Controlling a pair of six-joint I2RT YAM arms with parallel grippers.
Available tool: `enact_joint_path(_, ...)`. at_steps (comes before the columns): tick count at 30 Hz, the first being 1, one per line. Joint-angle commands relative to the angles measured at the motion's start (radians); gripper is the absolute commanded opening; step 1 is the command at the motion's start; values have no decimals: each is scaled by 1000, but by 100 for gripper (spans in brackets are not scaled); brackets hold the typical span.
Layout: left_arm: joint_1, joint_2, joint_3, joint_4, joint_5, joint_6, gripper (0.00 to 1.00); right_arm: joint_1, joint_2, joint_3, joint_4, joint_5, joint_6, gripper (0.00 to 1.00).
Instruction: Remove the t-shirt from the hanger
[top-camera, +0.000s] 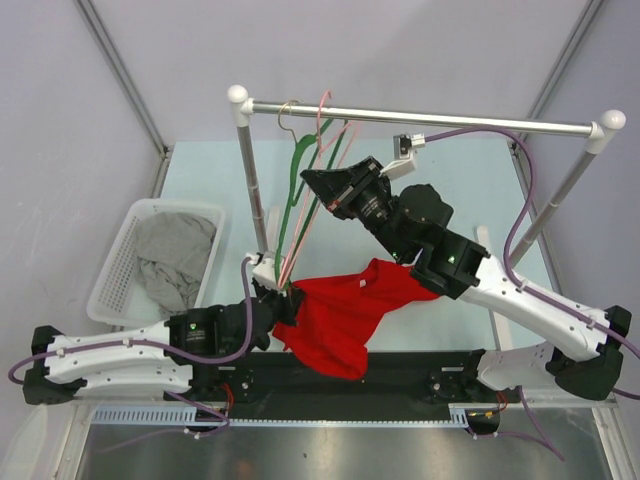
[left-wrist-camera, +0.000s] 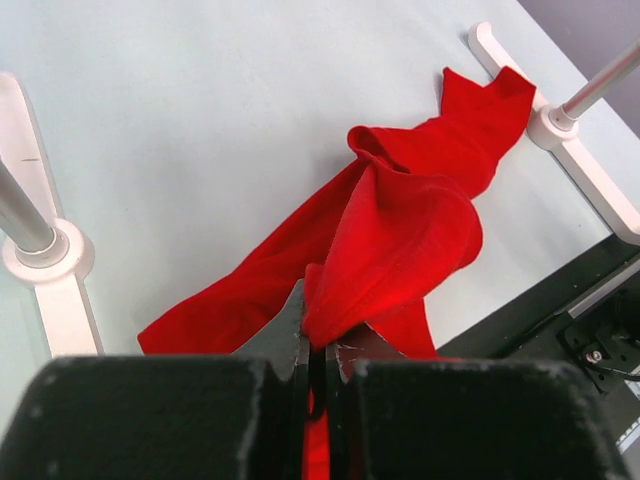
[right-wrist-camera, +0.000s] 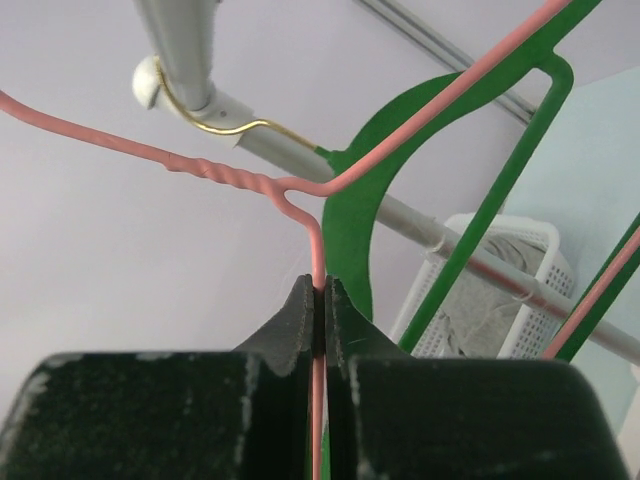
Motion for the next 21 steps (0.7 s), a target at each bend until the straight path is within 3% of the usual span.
enact_joint_path(1,-2,-35,-15,17,-25,-16,0,7,18,44,-25,122,64,0)
enact_joint_path(14,-2,-66,-42,-6,-26,-57,0,4,93,84,-50,115,72,0)
enact_joint_path(17,-2,-84,-59,-24,-37,-82,0,7,85,72,-50,113,74,13)
enact_joint_path(18,-2,-89,-64,-34,-39,-89,0,7,79,63,-50,113,72,23)
enact_joint_path(21,-2,-114,-87,-51,-52,-117,0,8,53,31,-48,111,64,39)
